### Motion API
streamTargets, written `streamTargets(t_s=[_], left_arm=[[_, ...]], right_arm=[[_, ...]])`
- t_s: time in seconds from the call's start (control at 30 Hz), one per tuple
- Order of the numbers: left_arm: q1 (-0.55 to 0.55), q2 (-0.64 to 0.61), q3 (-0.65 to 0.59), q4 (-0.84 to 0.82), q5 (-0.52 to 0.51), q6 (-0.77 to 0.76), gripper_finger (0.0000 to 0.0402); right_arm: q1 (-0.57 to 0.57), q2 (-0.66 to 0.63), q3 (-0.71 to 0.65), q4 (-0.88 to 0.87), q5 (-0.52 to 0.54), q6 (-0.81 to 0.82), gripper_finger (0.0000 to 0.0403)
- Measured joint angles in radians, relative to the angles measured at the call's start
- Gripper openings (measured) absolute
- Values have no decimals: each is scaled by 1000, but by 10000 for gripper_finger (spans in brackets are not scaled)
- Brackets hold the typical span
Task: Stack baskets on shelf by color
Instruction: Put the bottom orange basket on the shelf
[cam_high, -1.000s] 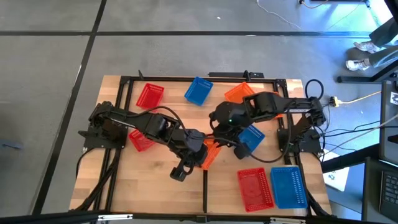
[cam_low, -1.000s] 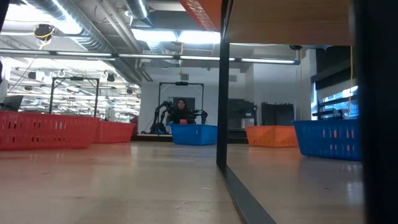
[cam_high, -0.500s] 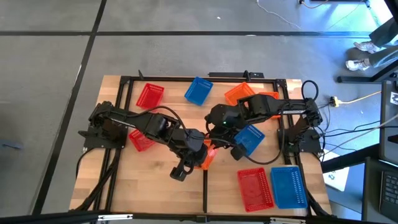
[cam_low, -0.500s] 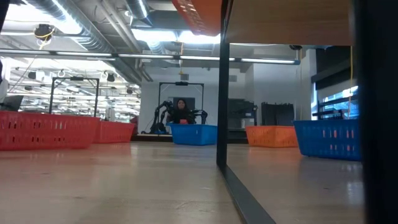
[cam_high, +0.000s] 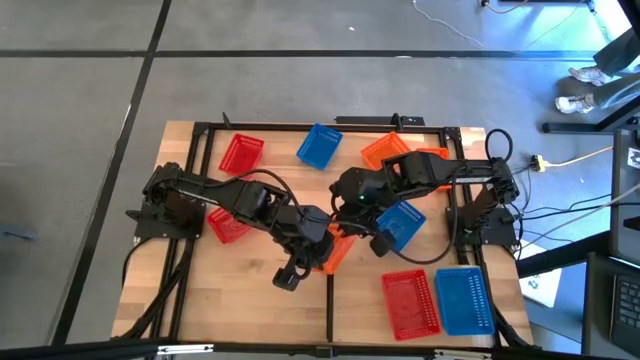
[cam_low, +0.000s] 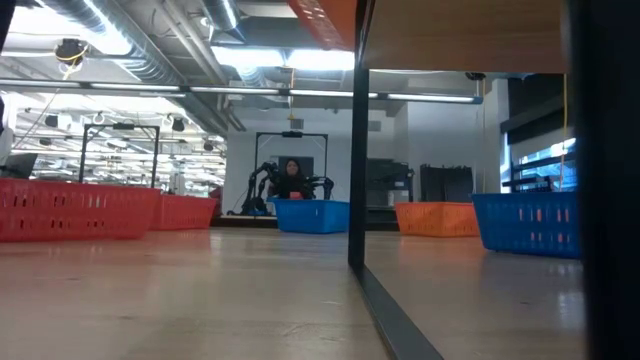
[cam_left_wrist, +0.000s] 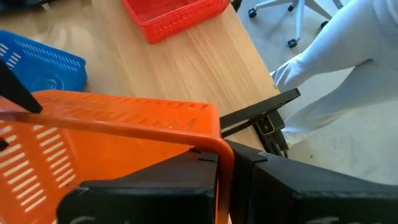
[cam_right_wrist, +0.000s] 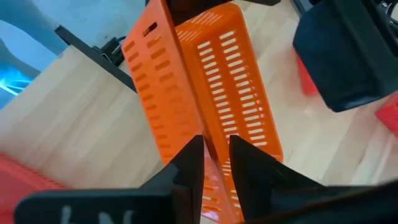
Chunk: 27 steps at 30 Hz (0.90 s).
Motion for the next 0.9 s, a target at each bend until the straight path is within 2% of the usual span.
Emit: streamTargets(t_s=[0.7, 0.8, 0.9], left_arm=[[-1, 0, 0, -5, -6, 8, 0], [-1, -2, 0, -5, -6, 8, 0], [-2, -5, 0, -4, -4, 8, 0]], right_arm=[[-4, 34, 0, -28, -51, -29, 75], [-5, 35, 0, -29, -64, -42, 60], [-8, 35, 0, -30, -106, -44, 26]])
